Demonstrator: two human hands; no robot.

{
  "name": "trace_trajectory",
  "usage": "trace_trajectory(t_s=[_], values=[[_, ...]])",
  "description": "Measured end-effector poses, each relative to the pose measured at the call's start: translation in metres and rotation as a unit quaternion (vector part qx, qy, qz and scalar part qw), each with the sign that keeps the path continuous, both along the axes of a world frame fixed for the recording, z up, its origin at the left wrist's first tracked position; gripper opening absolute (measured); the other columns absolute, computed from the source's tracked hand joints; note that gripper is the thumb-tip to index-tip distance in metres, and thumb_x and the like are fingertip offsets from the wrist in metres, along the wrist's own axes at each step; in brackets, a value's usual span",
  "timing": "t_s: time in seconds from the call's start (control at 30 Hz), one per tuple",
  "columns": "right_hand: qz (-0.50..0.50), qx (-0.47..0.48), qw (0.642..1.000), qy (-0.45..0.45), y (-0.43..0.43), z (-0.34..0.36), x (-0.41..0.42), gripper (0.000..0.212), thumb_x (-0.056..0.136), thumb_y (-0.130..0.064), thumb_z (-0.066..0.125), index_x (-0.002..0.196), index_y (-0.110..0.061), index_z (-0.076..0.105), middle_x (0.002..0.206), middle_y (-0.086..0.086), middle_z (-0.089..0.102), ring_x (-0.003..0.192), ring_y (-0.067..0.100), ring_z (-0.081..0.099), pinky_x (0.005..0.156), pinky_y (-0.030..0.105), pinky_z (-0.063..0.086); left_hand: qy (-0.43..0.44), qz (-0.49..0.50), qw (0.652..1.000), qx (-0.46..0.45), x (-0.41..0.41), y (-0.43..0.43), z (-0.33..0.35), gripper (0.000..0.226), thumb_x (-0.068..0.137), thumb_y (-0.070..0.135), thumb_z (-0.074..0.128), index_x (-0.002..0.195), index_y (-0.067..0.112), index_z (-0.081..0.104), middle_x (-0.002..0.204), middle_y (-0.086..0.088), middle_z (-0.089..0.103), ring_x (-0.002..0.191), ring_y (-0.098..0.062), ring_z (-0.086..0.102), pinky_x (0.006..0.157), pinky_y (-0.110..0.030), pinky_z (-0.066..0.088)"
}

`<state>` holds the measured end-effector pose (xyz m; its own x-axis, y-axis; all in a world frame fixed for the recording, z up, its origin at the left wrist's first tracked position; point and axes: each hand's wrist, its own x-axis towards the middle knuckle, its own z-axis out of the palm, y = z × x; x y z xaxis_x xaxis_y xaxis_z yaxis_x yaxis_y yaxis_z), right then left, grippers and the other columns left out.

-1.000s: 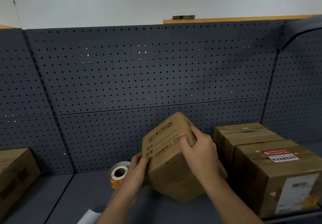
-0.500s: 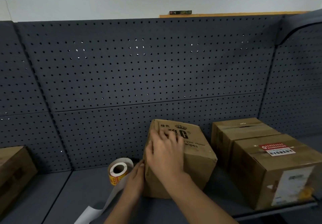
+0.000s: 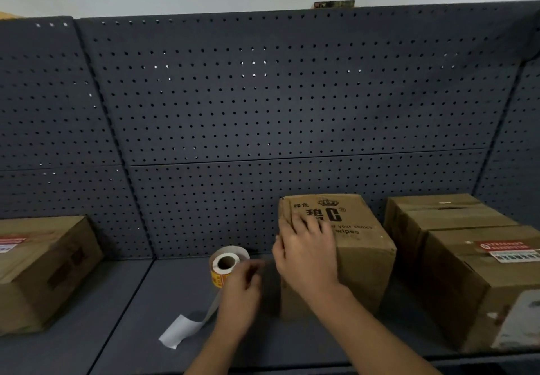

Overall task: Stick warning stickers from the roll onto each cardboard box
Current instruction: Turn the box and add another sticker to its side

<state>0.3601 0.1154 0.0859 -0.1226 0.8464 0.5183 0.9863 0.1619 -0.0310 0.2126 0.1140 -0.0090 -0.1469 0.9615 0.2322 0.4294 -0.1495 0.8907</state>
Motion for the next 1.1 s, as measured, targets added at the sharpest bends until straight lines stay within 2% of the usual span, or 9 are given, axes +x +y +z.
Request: trace_trajectory(t_s=[0.17, 0.37, 0.47, 0.57, 0.67, 0.73, 0.8, 0.93, 1.1], values=[[0.047, 0.040, 0.997, 0.037, 0.002, -0.001, 0.005, 0.044, 0.099, -0.045, 0.042, 0.118, -0.020, 0.074, 0.119, 0.002, 0.074, 0.111, 0.023, 0.061, 0.092, 0.044, 0.047, 0.158, 0.067, 0.982, 0.078, -0.030, 0.008, -0.016, 0.030, 0.092, 0.006, 0.064, 0.116, 0.023, 0.071, 0.120, 0.008, 0.066, 0.112, -0.015, 0.059, 0.096, -0.036, 0.052], [0.103, 0.065, 0.987, 0.109, 0.000, 0.003, 0.007, 0.036, 0.098, -0.040, 0.044, 0.107, -0.022, 0.074, 0.115, -0.007, 0.072, 0.117, 0.018, 0.056, 0.098, 0.039, 0.045, 0.163, 0.053, 0.985, 0.021, -0.043, 0.004, -0.039, 0.045, 0.093, 0.012, 0.070, 0.135, 0.027, 0.062, 0.135, 0.011, 0.058, 0.120, -0.015, 0.061, 0.099, -0.034, 0.053], [0.149, 0.092, 0.978, 0.117, -0.004, 0.004, 0.005, 0.030, 0.095, -0.032, 0.050, 0.106, -0.020, 0.075, 0.118, -0.006, 0.071, 0.116, 0.018, 0.056, 0.098, 0.037, 0.046, 0.159, 0.047, 0.986, 0.016, -0.041, 0.000, -0.039, 0.046, 0.094, 0.011, 0.071, 0.135, 0.029, 0.061, 0.128, 0.018, 0.053, 0.116, -0.009, 0.059, 0.094, -0.024, 0.049], [0.219, 0.119, 0.961, 0.118, -0.010, 0.001, -0.005, 0.025, 0.093, -0.024, 0.055, 0.104, -0.015, 0.075, 0.117, -0.003, 0.070, 0.115, 0.018, 0.058, 0.096, 0.034, 0.046, 0.133, 0.052, 0.990, -0.008, -0.042, -0.003, -0.036, 0.039, 0.100, 0.019, 0.066, 0.129, 0.044, 0.062, 0.118, 0.025, 0.062, 0.104, 0.005, 0.060, 0.084, -0.013, 0.046], [0.269, 0.108, 0.949, 0.127, -0.015, -0.007, -0.016, 0.024, 0.093, -0.020, 0.055, 0.104, -0.012, 0.075, 0.110, -0.002, 0.070, 0.108, 0.017, 0.058, 0.092, 0.032, 0.047, 0.195, 0.061, 0.979, -0.025, -0.051, 0.000, -0.045, 0.047, 0.097, 0.012, 0.056, 0.131, 0.042, 0.061, 0.102, 0.016, 0.071, 0.090, -0.007, 0.067, 0.078, -0.033, 0.056], [0.286, 0.075, 0.945, 0.140, -0.016, -0.013, -0.020, 0.024, 0.094, -0.019, 0.052, 0.104, -0.011, 0.073, 0.104, -0.002, 0.070, 0.100, 0.016, 0.057, 0.088, 0.032, 0.050, 0.206, 0.071, 0.976, -0.027, -0.056, 0.000, -0.049, 0.039, 0.091, 0.006, 0.053, 0.117, 0.031, 0.065, 0.089, 0.010, 0.067, 0.080, -0.012, 0.064, 0.074, -0.043, 0.057], [0.291, 0.053, 0.947, 0.130, -0.016, -0.018, -0.025, 0.023, 0.095, -0.019, 0.050, 0.099, -0.011, 0.071, 0.096, -0.002, 0.069, 0.092, 0.017, 0.055, 0.081, 0.035, 0.052, 0.208, 0.073, 0.975, -0.027, -0.059, -0.002, -0.049, 0.028, 0.087, 0.003, 0.052, 0.104, 0.021, 0.065, 0.088, 0.005, 0.064, 0.079, -0.017, 0.062, 0.073, -0.048, 0.055], [0.303, 0.055, 0.945, 0.113, -0.019, -0.016, -0.038, 0.022, 0.095, -0.019, 0.049, 0.091, -0.010, 0.069, 0.089, 0.000, 0.067, 0.085, 0.017, 0.051, 0.076, 0.030, 0.049, 0.216, 0.061, 0.974, -0.024, -0.064, -0.005, -0.047, 0.031, 0.086, 0.001, 0.051, 0.105, 0.020, 0.064, 0.093, 0.003, 0.065, 0.083, -0.020, 0.062, 0.074, -0.046, 0.054], [0.302, -0.021, 0.945, 0.126, -0.015, -0.024, -0.048, 0.024, 0.096, -0.023, 0.046, 0.094, -0.012, 0.067, 0.092, -0.002, 0.065, 0.087, 0.013, 0.049, 0.073, 0.027, 0.045, 0.186, 0.042, 0.981, -0.027, -0.064, -0.006, -0.048, 0.035, 0.093, 0.008, 0.054, 0.107, 0.040, 0.058, 0.081, 0.012, 0.070, 0.073, -0.007, 0.066, 0.068, -0.042, 0.058]])
